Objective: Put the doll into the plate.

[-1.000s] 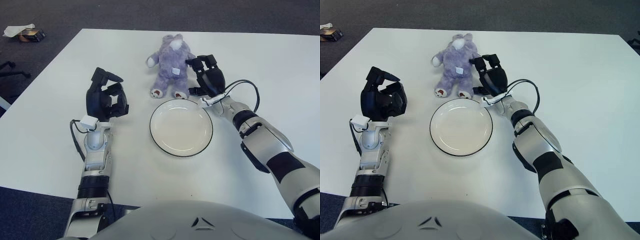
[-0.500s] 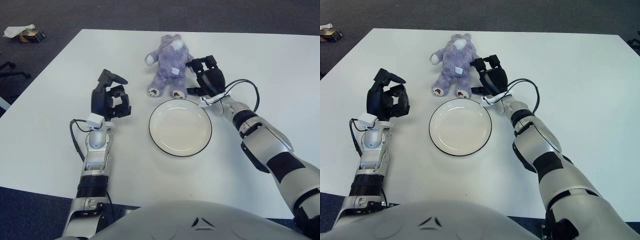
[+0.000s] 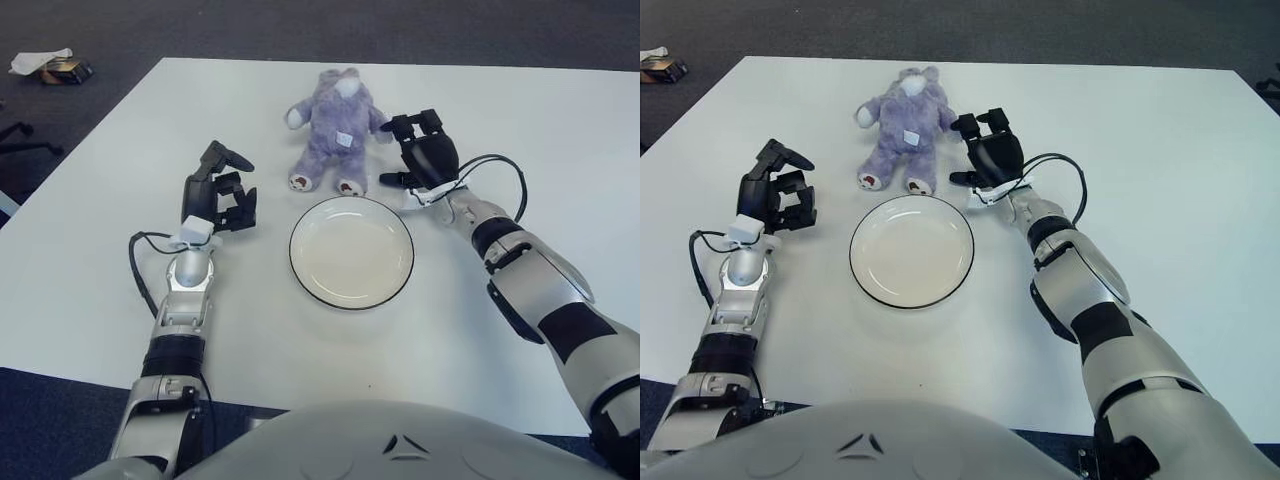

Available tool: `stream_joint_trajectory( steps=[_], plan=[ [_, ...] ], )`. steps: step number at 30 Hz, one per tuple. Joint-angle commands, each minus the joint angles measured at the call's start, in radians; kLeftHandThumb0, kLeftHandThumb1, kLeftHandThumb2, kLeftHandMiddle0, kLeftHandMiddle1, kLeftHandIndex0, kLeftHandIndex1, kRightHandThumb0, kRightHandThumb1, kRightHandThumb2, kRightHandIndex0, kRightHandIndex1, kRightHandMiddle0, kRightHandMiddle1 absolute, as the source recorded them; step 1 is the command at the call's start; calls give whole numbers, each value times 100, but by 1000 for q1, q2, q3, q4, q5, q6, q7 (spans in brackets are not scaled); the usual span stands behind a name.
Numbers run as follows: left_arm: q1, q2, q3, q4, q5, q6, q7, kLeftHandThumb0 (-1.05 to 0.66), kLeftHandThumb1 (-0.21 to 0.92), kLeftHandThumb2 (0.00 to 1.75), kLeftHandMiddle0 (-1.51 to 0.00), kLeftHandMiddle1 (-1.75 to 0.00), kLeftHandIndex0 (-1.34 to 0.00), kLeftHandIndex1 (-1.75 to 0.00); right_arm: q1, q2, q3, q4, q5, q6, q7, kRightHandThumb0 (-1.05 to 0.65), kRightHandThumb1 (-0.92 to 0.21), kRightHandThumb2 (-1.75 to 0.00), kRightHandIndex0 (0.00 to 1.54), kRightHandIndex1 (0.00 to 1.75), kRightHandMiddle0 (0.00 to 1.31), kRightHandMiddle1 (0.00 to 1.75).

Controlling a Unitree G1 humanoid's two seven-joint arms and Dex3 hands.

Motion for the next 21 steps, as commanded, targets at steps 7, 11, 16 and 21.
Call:
stream_joint_trajectory(
  steps=[7, 11, 16, 21],
  plan=[
    [-83, 69, 4, 214, 39, 27, 14, -42, 51, 107, -107, -175, -46, -175, -47, -26, -31, -15, 26, -14, 29, -51, -51, -91, 0, 90, 0, 109],
    [-171, 118, -8, 324, 103, 13, 68, -42, 52, 106, -103, -175, -45, -175, -50, -33, -42, -21, 29, -25, 37, -50, -50, -92, 0, 90, 0, 108],
    [-255, 161, -52, 435, 232, -5, 205, -41, 57, 100, -95, -175, -42, -175, -50, -40, -54, -31, 35, -38, 45, -49, -49, -93, 0, 89, 0, 108],
    [-321, 191, -98, 525, 304, -6, 292, -40, 59, 97, -90, -175, -40, -175, -47, -41, -57, -34, 40, -39, 55, -48, -49, -93, 0, 89, 0, 108]
  ],
)
